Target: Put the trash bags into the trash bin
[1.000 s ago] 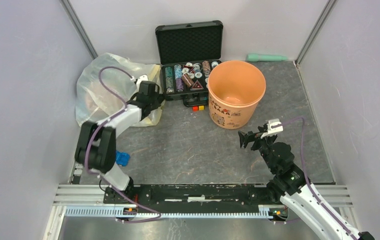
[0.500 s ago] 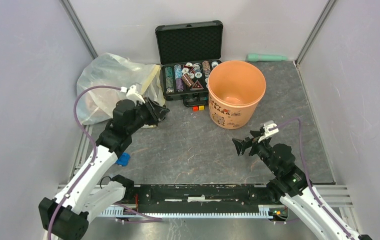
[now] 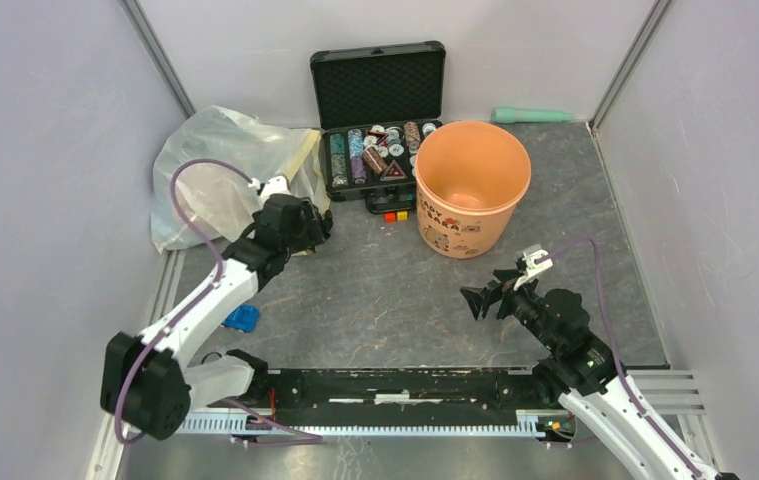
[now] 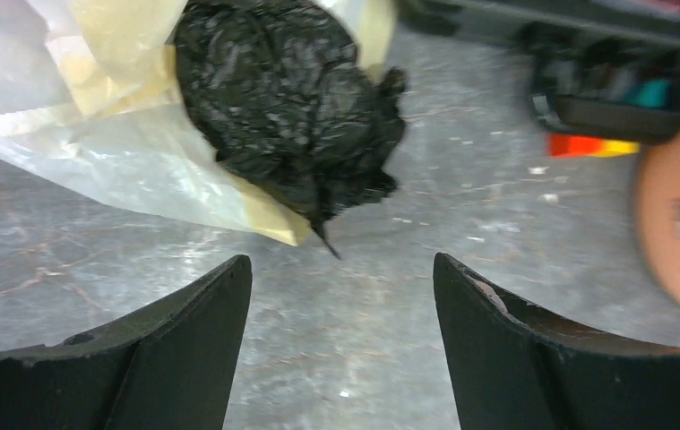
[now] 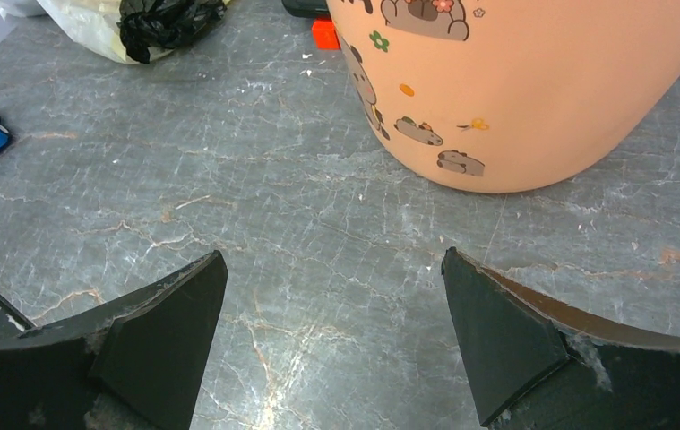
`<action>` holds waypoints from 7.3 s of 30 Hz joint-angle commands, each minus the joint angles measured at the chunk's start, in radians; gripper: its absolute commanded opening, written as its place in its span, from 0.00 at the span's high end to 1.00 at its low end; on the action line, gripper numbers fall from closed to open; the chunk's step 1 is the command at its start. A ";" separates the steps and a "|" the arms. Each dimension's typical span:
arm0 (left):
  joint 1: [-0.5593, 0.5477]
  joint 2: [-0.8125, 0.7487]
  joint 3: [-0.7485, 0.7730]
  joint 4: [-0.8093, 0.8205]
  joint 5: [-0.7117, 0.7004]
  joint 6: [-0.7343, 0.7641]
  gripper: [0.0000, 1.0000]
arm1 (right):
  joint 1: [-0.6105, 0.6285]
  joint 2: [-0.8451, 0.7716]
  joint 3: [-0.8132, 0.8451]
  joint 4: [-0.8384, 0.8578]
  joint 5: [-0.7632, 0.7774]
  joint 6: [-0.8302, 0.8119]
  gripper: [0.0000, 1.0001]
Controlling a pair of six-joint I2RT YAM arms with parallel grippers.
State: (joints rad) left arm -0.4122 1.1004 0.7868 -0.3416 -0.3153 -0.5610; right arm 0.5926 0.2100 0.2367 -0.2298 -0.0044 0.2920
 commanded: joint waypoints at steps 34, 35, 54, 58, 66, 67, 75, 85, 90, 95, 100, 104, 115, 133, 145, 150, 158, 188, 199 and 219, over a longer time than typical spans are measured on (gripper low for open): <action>-0.037 0.195 0.045 0.115 0.719 0.021 0.98 | -0.004 -0.032 0.012 -0.005 -0.036 0.062 0.02; -0.050 0.166 0.009 0.170 0.803 -0.018 0.98 | -0.004 -0.029 0.002 0.009 -0.047 0.070 0.02; -0.293 0.128 -0.361 0.570 0.932 -0.051 0.98 | -0.002 0.285 -0.155 0.439 -0.491 0.149 0.26; -0.317 0.138 -0.349 0.525 0.904 0.080 0.98 | -0.001 0.349 -0.150 0.435 -0.426 0.200 0.26; -0.334 0.096 -0.373 0.539 0.852 0.179 0.98 | 0.002 0.371 -0.231 0.611 -0.374 0.399 0.30; -0.335 0.092 -0.379 0.544 0.844 0.181 0.98 | 0.004 0.379 -0.232 0.631 -0.376 0.414 0.31; -0.341 0.109 -0.381 0.561 0.843 0.185 0.97 | 0.099 0.448 -0.221 0.672 -0.268 0.441 0.33; -0.355 0.111 -0.402 0.603 0.850 0.181 0.95 | 0.231 0.635 -0.220 0.840 -0.086 0.549 0.37; -0.362 0.124 -0.411 0.622 0.855 0.176 0.95 | 0.263 0.722 -0.217 0.925 -0.072 0.564 0.44; -0.367 0.128 -0.409 0.623 0.858 0.176 0.88 | 0.265 0.762 -0.209 0.941 -0.086 0.544 0.67; -0.370 0.117 -0.413 0.628 0.862 0.176 0.84 | 0.265 0.743 -0.231 0.938 -0.056 0.541 0.70; -0.371 0.122 -0.413 0.638 0.876 0.176 0.85 | 0.265 0.755 -0.229 0.939 -0.049 0.538 0.59; -0.376 0.132 -0.412 0.637 0.876 0.176 0.74 | 0.265 0.856 -0.202 0.979 -0.060 0.528 0.89; -0.378 0.141 -0.400 0.564 0.771 0.175 0.30 | 0.264 0.531 -0.243 0.633 0.178 0.409 1.00; -0.379 0.270 -0.316 0.511 0.697 0.188 0.41 | 0.265 0.547 -0.243 0.639 0.129 0.386 1.00; -0.378 0.290 -0.299 0.520 0.677 0.195 0.97 | 0.264 0.571 -0.188 0.629 0.091 0.344 1.00; -0.377 0.211 -0.339 0.471 0.519 0.178 0.98 | 0.264 0.501 0.026 0.245 0.365 0.169 1.00; -0.378 0.262 -0.308 0.448 0.544 0.179 0.98 | 0.263 0.365 0.374 -0.095 1.033 -0.040 1.00; -0.376 0.084 -0.367 0.405 0.347 0.136 0.98 | 0.263 0.353 0.419 -0.245 1.265 0.115 1.00; -0.376 -0.234 -0.330 0.159 0.349 -0.073 0.98 | 0.263 0.274 0.367 -0.100 0.411 -0.129 0.39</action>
State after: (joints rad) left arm -0.7876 0.8665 0.3836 -0.0895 0.0055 -0.5186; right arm 0.8547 0.4759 0.6163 -0.4114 0.8383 0.2451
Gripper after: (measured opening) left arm 0.032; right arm 0.452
